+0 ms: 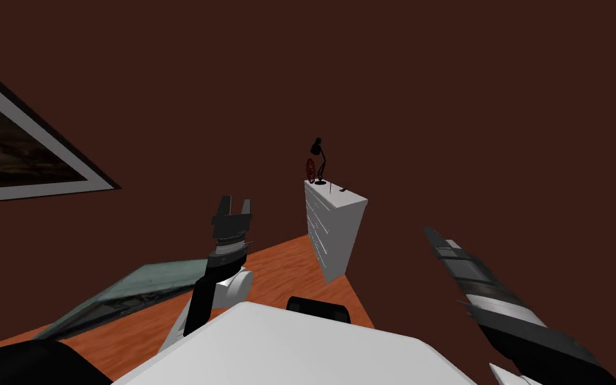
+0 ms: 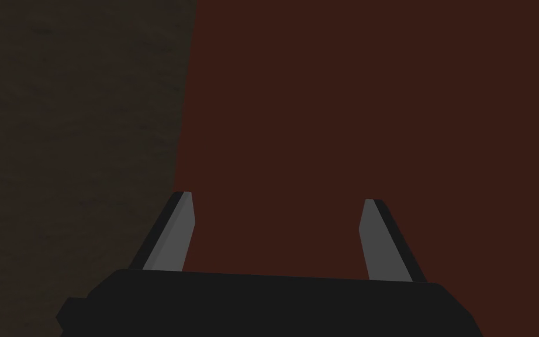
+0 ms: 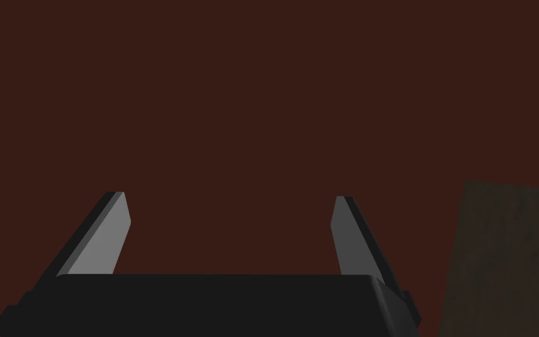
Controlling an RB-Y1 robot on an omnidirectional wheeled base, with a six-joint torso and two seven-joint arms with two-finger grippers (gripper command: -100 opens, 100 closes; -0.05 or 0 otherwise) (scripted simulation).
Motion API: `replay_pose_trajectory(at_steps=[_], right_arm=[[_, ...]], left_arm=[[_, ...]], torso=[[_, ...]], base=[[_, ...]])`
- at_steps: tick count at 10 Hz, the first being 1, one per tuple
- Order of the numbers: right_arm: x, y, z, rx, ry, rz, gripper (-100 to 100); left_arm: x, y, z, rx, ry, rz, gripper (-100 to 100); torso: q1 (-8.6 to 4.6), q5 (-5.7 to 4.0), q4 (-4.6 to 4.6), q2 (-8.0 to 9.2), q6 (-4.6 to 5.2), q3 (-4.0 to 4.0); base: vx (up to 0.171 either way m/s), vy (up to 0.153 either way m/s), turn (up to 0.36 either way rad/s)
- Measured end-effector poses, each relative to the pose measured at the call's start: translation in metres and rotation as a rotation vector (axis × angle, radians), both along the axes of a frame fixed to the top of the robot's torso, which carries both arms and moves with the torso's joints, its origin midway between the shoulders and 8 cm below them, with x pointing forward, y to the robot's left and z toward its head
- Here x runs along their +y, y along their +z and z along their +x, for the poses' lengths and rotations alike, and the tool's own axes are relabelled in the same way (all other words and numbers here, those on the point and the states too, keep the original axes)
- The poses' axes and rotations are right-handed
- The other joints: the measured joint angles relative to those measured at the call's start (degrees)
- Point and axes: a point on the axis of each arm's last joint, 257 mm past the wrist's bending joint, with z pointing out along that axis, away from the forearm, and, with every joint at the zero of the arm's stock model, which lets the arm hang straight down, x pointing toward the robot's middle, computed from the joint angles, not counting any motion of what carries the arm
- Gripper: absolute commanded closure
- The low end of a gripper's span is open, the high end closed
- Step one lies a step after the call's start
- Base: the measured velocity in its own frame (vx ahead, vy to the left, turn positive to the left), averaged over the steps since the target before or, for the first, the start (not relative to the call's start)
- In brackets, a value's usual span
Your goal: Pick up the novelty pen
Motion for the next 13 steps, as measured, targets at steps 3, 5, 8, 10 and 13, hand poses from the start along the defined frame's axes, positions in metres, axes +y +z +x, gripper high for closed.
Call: replay_pose_trajectory(at_steps=[3,5,8,10,13], right_arm=[[-0.029,0.0,-0.022,0.105,-0.107,-0.198,-100],[-0.048,0.005,-0.036,0.171,-0.166,-0.326,-100],[-0.065,0.014,-0.053,0.268,-0.239,-0.5,-100],[-0.073,0.02,-0.063,0.324,-0.265,-0.608,-100],[-0.078,0.031,-0.068,0.391,-0.275,-0.755,-100]], left_arm=[[0.0,0.0,0.0,0.0,0.0,0.0,0],[0.0,0.0,0.0,0.0,0.0,0.0,0],[0.0,0.0,0.0,0.0,0.0,0.0,0],[0.0,0.0,0.0,0.0,0.0,0.0,0],[0.0,0.0,0.0,0.0,0.0,0.0,0]], torso=[[0.0,0.0,-0.05,-0.26,-0.03,-0.14],[0.06,0.02,-0.13,-0.59,-0.04,-0.33],[0.27,0.07,-0.2,-0.85,-0.06,-0.49],[0.21,0.06,-0.23,-1.04,-0.08,-0.6],[0.16,0.05,-0.27,-1.13,-0.09,-0.67]], base=[[0.036,0.166,-0.143],[0.146,0.184,-0.115],[0.158,0.228,-0.069],[0.234,0.218,-0.034],[0.206,0.205,0.005]])
